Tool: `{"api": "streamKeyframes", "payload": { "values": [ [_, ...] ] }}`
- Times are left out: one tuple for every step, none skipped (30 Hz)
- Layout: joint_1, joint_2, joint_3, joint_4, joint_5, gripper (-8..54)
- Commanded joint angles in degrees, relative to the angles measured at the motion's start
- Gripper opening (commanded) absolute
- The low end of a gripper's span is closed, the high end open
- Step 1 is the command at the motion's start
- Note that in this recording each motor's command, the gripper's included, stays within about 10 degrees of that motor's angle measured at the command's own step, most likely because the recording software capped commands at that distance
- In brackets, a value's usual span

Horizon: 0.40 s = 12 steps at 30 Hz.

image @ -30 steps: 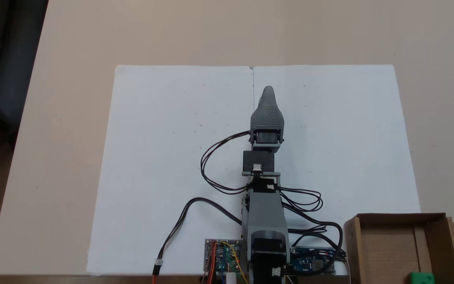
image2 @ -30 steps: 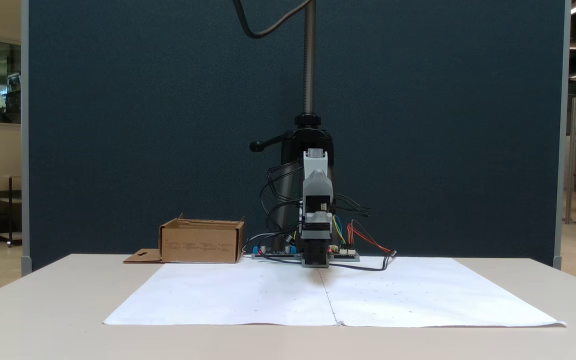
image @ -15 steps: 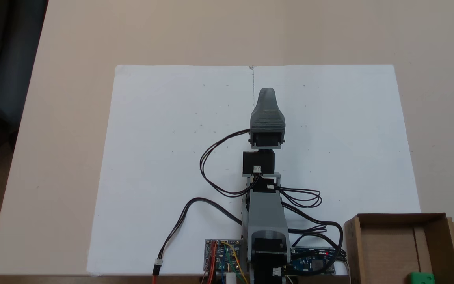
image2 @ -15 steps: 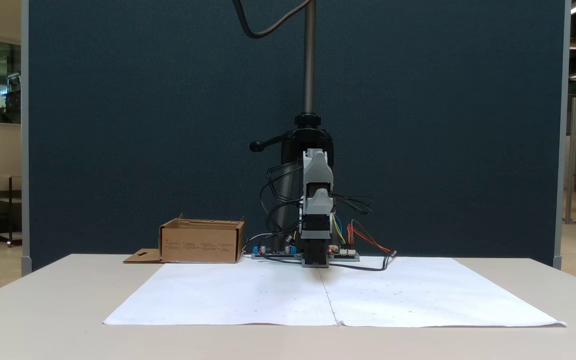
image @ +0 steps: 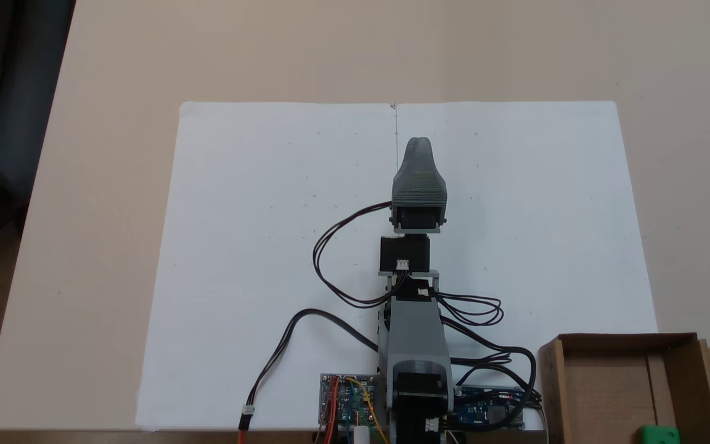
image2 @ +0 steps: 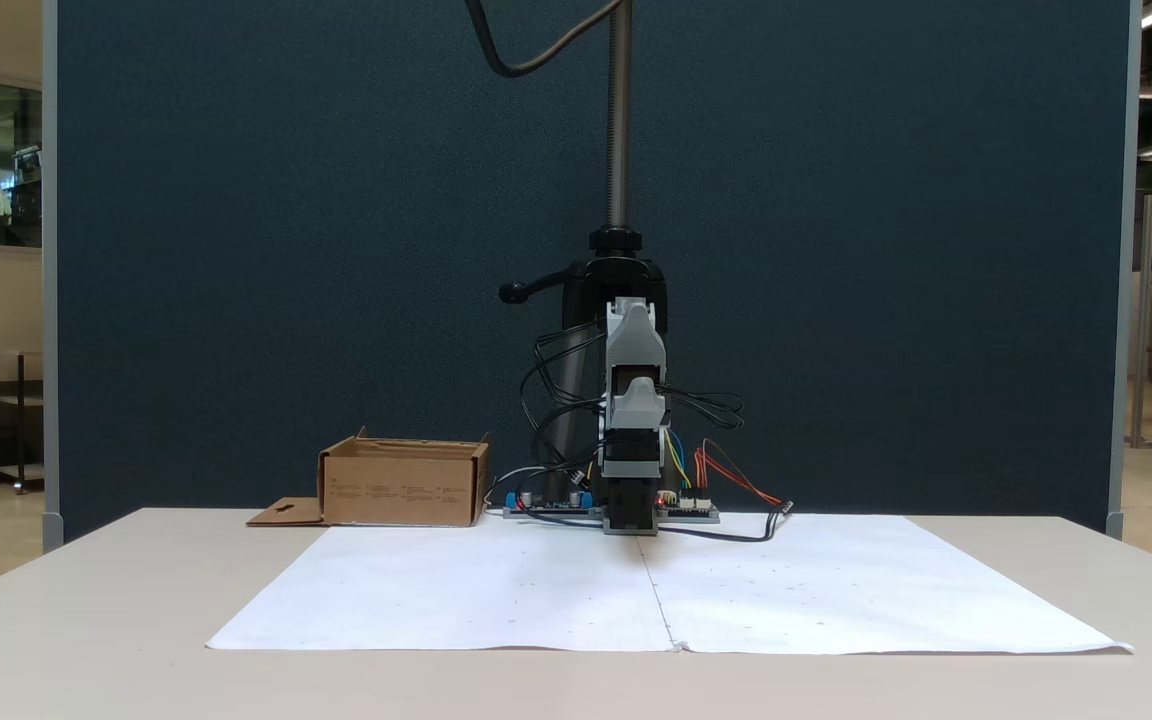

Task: Grasp a green dice and put it in the bin.

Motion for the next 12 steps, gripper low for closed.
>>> {"api": "streamKeyframes", "payload": {
  "values": [
    [0.79, 6.15, 3.78, -0.62, 2.37, 44.6],
    [0.79, 6.15, 3.78, 0.26, 2.37, 44.6],
    [0.79, 6.15, 3.78, 0.97, 2.46, 44.6],
    [0.79, 6.15, 3.78, 2.02, 2.37, 44.6],
    [0.79, 6.06, 3.78, 2.99, 2.37, 44.6],
    [0.79, 6.06, 3.78, 3.60, 2.37, 44.6],
    [0.79, 6.06, 3.78, 4.04, 2.37, 44.6],
    [0.79, 6.15, 3.78, 4.22, 2.37, 44.6],
    [0.79, 6.15, 3.78, 4.22, 2.37, 44.6],
    [0.88, 6.15, 3.78, 4.22, 2.37, 44.6],
    [0.79, 6.06, 3.78, 4.22, 2.37, 44.6],
    [0.79, 6.06, 3.78, 4.31, 2.37, 44.6]
  ]
}}
